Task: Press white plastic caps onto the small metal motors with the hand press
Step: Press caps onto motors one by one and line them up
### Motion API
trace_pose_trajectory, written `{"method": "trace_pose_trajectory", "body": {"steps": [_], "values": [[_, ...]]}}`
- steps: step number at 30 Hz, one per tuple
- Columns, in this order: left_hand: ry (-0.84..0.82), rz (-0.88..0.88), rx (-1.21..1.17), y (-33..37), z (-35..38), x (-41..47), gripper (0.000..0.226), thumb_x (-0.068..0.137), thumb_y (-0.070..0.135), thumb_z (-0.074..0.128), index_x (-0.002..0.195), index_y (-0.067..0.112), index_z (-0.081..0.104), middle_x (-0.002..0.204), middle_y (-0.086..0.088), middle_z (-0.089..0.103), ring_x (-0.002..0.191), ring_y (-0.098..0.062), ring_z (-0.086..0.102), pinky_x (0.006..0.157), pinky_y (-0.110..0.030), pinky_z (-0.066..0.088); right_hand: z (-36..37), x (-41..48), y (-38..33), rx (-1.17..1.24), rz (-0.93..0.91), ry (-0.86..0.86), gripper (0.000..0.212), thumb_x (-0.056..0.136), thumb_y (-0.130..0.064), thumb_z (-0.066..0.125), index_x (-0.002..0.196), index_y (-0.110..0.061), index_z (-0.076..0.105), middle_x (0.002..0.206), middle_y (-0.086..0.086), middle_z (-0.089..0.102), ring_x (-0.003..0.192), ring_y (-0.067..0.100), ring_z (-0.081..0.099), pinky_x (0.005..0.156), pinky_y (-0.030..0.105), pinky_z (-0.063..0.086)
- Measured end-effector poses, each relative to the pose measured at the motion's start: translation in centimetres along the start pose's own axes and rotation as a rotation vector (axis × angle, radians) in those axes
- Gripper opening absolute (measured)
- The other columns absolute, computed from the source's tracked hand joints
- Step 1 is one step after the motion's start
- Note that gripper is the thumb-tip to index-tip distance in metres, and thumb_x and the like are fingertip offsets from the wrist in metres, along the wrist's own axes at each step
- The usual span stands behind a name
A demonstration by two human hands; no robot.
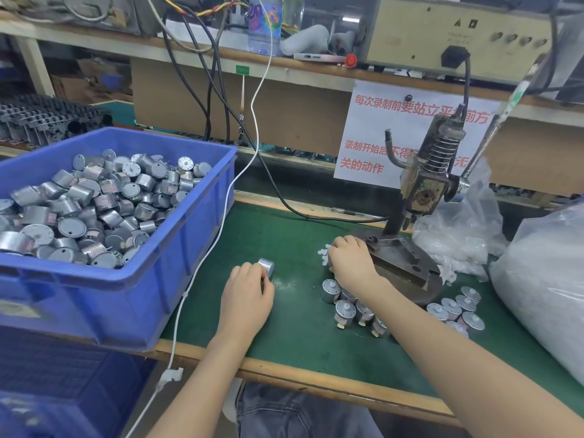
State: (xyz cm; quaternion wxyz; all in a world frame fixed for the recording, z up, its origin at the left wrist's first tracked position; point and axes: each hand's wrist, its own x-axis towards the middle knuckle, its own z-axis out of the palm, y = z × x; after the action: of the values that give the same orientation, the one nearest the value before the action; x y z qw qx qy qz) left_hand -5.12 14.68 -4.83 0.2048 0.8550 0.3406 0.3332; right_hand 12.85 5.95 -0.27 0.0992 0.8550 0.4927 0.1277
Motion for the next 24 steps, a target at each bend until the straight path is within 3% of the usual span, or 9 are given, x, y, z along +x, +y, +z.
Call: {"method": "trace_pose_trajectory", "body": {"steps": [11, 14, 17, 20, 24], "values": [[-0.001, -0.009, -0.015, 0.0, -0.1, -0.1, 0.011, 0.085, 0.010, 0.051, 0.074, 0.009, 0.053, 0.074, -0.003, 0.049, 0.075, -0.019, 0.041, 0.064, -0.029, 0.030, -0.3, -0.1, -0.1, 0.002, -0.037, -0.009, 0.029, 0.094, -0.018, 0.049, 0.120, -0.009, 0.056, 0.126, 0.008, 0.046, 0.123, 0.026, 0.036, 0.109, 0.037, 0.020], [0.000, -0.006, -0.019, 0.0, 0.0, 0.0, 0.012, 0.085, 0.010, 0.051, 0.073, 0.011, 0.053, 0.074, -0.002, 0.049, 0.075, -0.019, 0.042, 0.064, -0.028, 0.031, -0.6, -0.4, -0.4, 0.093, -0.038, 0.056, 0.024, 0.093, -0.014, 0.048, 0.114, -0.012, 0.058, 0.123, 0.006, 0.049, 0.120, 0.024, 0.038, 0.104, 0.031, 0.022], [-0.004, -0.017, -0.021, 0.0, 0.0, 0.1, 0.012, 0.085, 0.011, 0.051, 0.074, 0.010, 0.054, 0.075, -0.001, 0.050, 0.076, -0.019, 0.042, 0.064, -0.028, 0.031, -1.6, -1.0, -1.6, 0.245, -0.047, 0.145, 0.018, 0.094, -0.022, 0.050, 0.106, -0.014, 0.061, 0.115, 0.004, 0.056, 0.111, 0.025, 0.046, 0.093, 0.031, 0.033], [0.007, -0.071, -0.108, -0.2, -0.1, 0.1, 0.012, 0.085, 0.009, 0.053, 0.073, 0.011, 0.054, 0.073, 0.001, 0.048, 0.077, -0.018, 0.042, 0.064, -0.027, 0.030, -2.2, -2.1, -4.2, 0.429, -0.086, 0.168, 0.015, 0.093, -0.023, 0.053, 0.100, -0.015, 0.063, 0.106, 0.004, 0.062, 0.101, 0.024, 0.053, 0.088, 0.033, 0.037], [0.053, -0.228, -0.318, -0.2, -0.7, 0.3, 0.012, 0.084, 0.005, 0.055, 0.073, 0.004, 0.058, 0.074, -0.003, 0.054, 0.076, -0.022, 0.051, 0.061, -0.023, 0.029, -0.9, -3.1, -7.0, 0.431, -0.126, 0.154, 0.016, 0.095, -0.025, 0.048, 0.102, -0.017, 0.060, 0.107, 0.000, 0.059, 0.104, 0.021, 0.049, 0.087, 0.030, 0.028]]}}
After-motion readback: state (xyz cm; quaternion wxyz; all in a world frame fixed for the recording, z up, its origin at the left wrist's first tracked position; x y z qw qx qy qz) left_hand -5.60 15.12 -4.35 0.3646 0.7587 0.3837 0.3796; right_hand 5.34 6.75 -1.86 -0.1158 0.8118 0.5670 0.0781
